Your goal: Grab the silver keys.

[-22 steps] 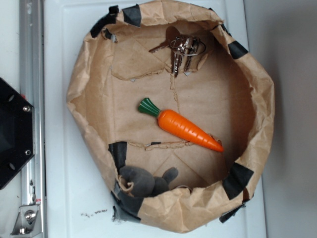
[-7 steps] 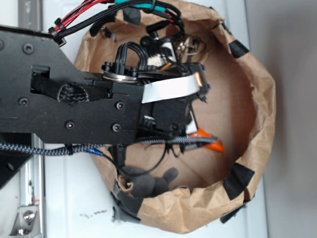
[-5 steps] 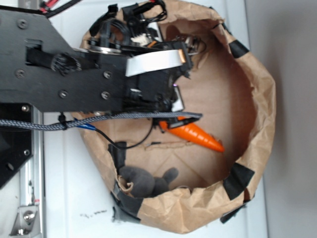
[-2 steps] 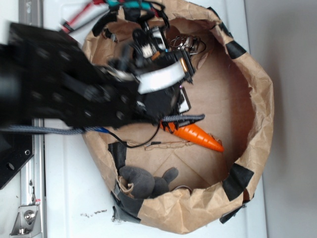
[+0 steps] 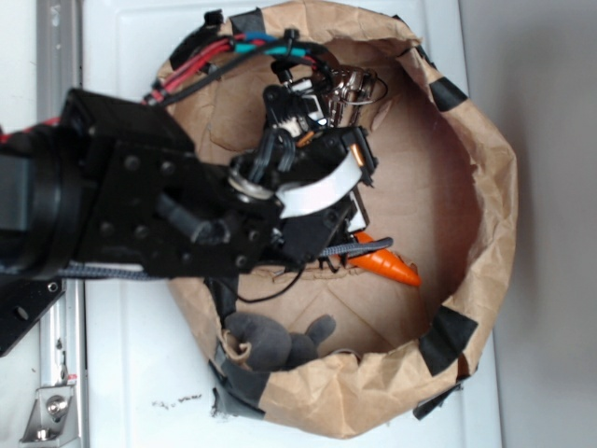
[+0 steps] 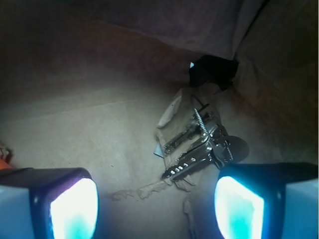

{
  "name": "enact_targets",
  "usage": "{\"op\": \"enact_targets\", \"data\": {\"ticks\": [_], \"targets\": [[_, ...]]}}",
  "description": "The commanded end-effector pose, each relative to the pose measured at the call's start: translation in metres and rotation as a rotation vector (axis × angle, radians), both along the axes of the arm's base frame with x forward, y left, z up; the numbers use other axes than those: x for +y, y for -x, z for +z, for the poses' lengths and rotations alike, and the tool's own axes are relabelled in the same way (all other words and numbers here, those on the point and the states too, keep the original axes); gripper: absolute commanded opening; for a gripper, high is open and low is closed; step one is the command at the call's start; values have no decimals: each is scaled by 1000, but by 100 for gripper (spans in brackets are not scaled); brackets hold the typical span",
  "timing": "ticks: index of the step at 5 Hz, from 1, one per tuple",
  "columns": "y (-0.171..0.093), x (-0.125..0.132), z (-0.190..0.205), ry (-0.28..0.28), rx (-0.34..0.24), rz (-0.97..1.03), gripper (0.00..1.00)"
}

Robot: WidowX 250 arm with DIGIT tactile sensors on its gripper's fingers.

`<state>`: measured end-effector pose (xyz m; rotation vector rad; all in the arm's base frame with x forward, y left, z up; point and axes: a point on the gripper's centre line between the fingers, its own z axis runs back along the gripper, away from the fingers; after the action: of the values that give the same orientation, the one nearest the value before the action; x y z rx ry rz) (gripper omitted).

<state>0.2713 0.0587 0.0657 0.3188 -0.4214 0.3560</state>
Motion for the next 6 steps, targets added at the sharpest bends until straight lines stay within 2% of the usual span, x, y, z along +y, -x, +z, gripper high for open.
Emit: {"op": "enact_targets", "data": {"ticks": [1, 3, 4, 6], "targets": [[-8, 23, 20, -23, -52, 61, 100], [-13, 32, 9, -23, -8, 33, 100], [-8, 36, 2, -31, -3, -2, 100], [-18, 41, -10, -77, -6, 35, 100]]}}
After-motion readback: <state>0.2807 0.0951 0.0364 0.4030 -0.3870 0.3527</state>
